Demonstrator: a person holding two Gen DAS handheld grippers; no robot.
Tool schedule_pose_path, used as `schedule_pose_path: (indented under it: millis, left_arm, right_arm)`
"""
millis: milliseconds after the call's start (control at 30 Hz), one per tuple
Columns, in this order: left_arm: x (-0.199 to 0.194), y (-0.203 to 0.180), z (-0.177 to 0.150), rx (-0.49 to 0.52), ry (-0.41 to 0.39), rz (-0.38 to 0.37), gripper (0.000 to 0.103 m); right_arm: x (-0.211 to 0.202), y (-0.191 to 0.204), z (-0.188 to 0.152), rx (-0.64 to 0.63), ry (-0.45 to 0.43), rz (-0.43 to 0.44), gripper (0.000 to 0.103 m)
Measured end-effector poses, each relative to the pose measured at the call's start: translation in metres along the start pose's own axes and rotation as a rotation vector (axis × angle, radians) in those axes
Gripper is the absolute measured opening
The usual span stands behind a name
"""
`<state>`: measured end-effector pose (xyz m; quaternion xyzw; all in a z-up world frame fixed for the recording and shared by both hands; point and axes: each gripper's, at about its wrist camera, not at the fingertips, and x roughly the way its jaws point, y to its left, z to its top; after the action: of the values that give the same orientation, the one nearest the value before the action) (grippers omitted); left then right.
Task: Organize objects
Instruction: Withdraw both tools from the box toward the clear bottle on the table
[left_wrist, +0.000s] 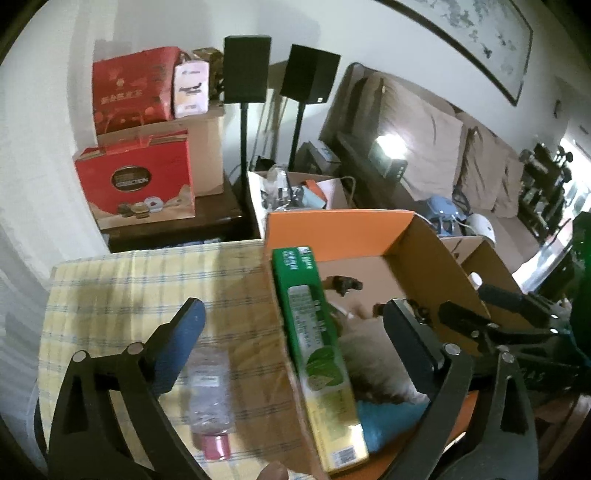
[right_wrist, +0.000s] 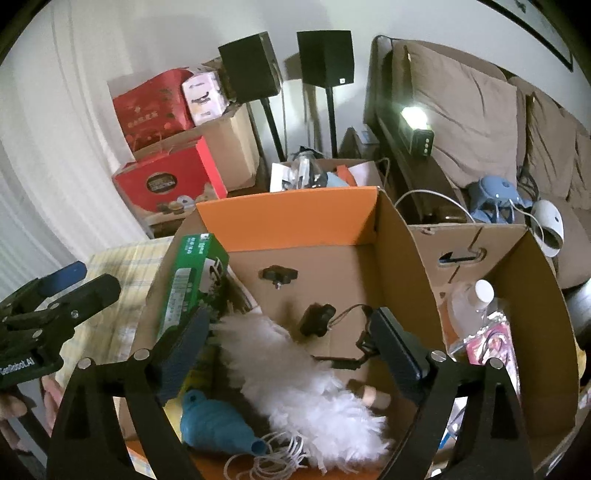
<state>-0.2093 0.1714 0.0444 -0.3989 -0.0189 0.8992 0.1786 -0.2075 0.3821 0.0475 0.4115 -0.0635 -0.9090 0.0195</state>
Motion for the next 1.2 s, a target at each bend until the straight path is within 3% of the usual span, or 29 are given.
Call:
schedule_pose_path:
  millis: [167, 600, 1200]
  left_arm:
    - [-0.007, 0.013, -0.007, -0.009, 0.010, 0.016, 0.103]
    - [-0.045, 0.046, -0.026, -0.024, -0.006, 0.043, 0.103]
    - [-0.070, 0.096, -0.079, -0.062, 0.010, 0.059, 0.103]
  right_arm:
    - [-0.007, 0.009, -0.001, -0.016, -0.022, -0.004, 0.103]
    - [-0.026, 0.052, -0.010, -0.079, -0.052, 0.016, 0.103]
    - [-0.033, 0.120, -0.040, -0.120, -0.045, 0.140, 0.103]
